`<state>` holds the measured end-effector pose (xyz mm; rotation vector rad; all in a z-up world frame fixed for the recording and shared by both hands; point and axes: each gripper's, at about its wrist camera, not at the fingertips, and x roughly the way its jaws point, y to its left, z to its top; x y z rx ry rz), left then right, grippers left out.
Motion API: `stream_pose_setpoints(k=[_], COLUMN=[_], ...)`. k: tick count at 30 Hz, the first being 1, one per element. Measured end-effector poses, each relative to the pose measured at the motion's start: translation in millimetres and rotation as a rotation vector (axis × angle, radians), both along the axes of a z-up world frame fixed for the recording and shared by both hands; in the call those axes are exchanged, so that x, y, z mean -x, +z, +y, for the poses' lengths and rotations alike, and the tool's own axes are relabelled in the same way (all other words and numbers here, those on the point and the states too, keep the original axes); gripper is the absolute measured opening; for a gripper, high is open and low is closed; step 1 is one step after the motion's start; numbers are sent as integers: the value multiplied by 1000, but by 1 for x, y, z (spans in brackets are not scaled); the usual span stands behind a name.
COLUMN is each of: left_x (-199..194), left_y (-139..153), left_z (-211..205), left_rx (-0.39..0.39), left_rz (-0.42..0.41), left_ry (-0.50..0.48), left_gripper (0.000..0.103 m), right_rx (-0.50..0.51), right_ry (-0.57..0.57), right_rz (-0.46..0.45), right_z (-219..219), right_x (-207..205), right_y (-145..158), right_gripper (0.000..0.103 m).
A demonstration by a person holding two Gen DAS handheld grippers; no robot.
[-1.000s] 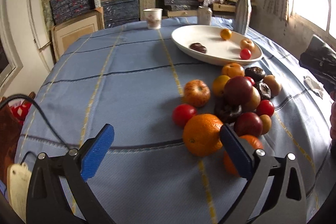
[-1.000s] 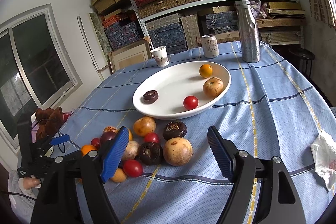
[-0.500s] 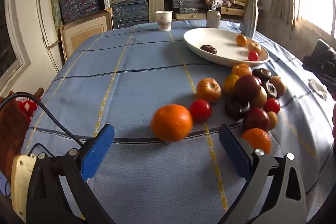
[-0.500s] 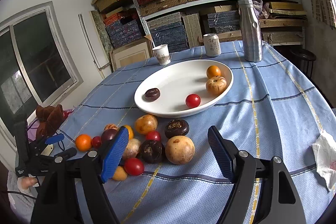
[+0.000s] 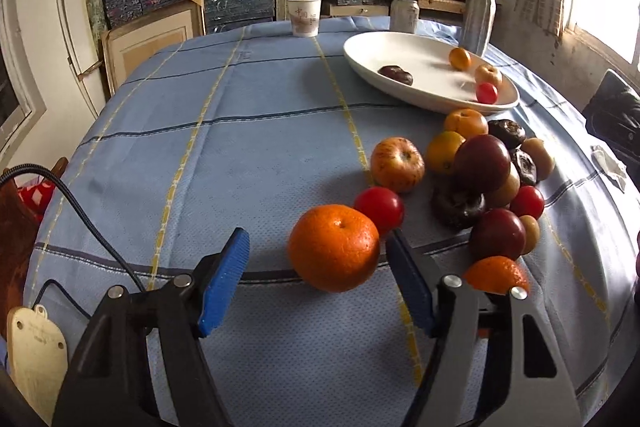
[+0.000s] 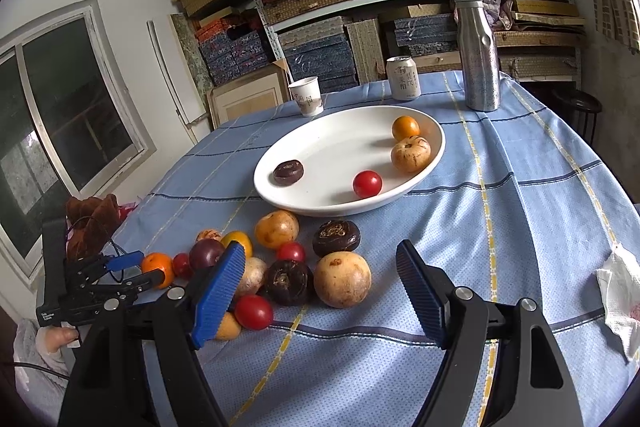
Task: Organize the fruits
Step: 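Grasp the mandarin orange with the left gripper, then grasp a tan round fruit with the right gripper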
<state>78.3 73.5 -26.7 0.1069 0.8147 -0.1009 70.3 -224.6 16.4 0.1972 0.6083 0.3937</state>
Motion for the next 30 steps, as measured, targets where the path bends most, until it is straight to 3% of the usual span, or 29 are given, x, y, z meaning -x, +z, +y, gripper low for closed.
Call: stream_pose_setpoints(k=[2, 5, 7, 14, 20, 25, 30], left_x=[-3, -5, -6, -3, 5, 6, 6], left_y=[-2, -3, -4, -3, 4, 4, 3], left_z=[-6, -9, -7, -2, 13, 14, 12], left_rx=[-13, -12, 13, 47, 97, 101, 96], left_rz=[5, 17, 25, 23, -15, -14, -10], left_ry=[-14, -30, -40, -34, 20, 15, 4], left_gripper=[69, 52, 48, 47, 47, 47, 47], right_rx=[4, 4, 6, 46, 144, 227, 171], right_ry=[0, -6, -13, -39, -71, -3, -8], right_rz=[-1, -1, 2, 2, 45, 77, 148], right_z=[1, 0, -2, -3, -6, 14, 6], right_x=[0, 0, -1, -2, -8, -14, -30], right_y=[0, 0, -1, -1, -11, -25, -33], right_gripper=[79, 79, 79, 79, 79, 68, 56])
